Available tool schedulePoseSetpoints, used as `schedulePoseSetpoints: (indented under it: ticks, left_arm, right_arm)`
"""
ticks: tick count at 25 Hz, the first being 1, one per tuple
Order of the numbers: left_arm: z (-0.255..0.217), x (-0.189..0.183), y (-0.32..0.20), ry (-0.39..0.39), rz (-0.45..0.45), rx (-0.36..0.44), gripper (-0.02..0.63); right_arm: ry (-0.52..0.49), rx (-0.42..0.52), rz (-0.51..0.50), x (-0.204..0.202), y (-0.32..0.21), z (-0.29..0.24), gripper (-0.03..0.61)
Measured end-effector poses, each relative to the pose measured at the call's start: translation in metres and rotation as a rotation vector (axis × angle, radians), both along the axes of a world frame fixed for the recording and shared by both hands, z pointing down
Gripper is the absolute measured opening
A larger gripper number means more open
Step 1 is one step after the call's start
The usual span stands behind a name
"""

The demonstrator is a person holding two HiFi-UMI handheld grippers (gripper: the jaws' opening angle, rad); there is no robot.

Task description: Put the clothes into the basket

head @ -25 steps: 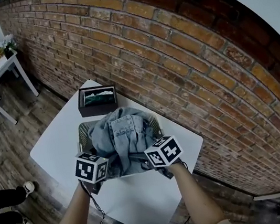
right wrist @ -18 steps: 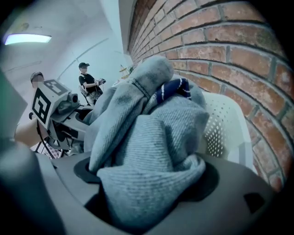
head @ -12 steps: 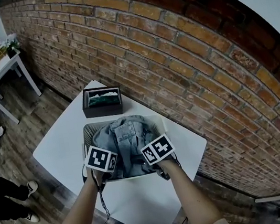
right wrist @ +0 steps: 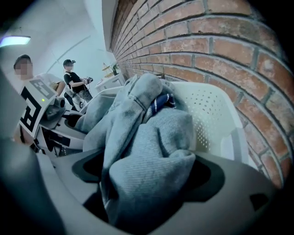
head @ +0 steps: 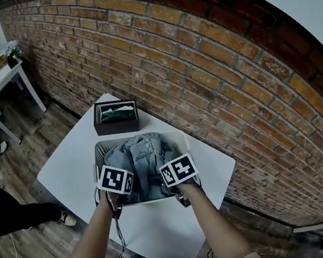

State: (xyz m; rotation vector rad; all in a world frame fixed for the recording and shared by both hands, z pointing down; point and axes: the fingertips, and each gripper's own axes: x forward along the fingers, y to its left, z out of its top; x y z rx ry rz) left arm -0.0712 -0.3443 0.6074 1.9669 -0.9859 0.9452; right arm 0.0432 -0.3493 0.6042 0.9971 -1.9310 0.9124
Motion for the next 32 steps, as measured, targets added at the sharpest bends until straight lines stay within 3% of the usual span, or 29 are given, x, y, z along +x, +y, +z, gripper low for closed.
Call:
schedulePoseSetpoints:
  ticks: [6,10,15,20,25,28,32]
  left_arm:
    - [-0.035,-0.003,0.000,0.055,-0.070,0.100,0.364]
    - [-0.068,-0.012,0.001,0.022,-0.096,0.280,0.364]
    - [-0.108,-0.013,0.003,0.089,-0.178,0.544,0.362]
    - [-0.129,0.000,0.015,0.157,-0.164,0.639,0.360]
    - [-0.153,0.006,0.025,0.166,-0.163,0.736,0.262]
    - [-0.166,0.008,0.032,0.173,-0.155,0.784,0.217]
    - [-0.180,0.008,0.048,0.174,-0.153,0.842,0.088]
  right_arm:
    - [0.001,0.131,0.042,0.008,0.001,-0.038,0.485]
    - [-0.046,0.264,0.067,0.009,0.004,-0.062,0.485]
    - [-0.141,0.461,0.116,0.008,0.009,-0.090,0.485]
    - [-0.190,0.576,0.128,0.007,0.016,-0.113,0.483]
    - [-0.236,0.638,0.117,-0.002,0.024,-0.128,0.475]
    - [-0.249,0.692,0.113,-0.006,0.031,-0.140,0.370]
    - [-0.273,0.779,0.117,-0.011,0.045,-0.162,0.181]
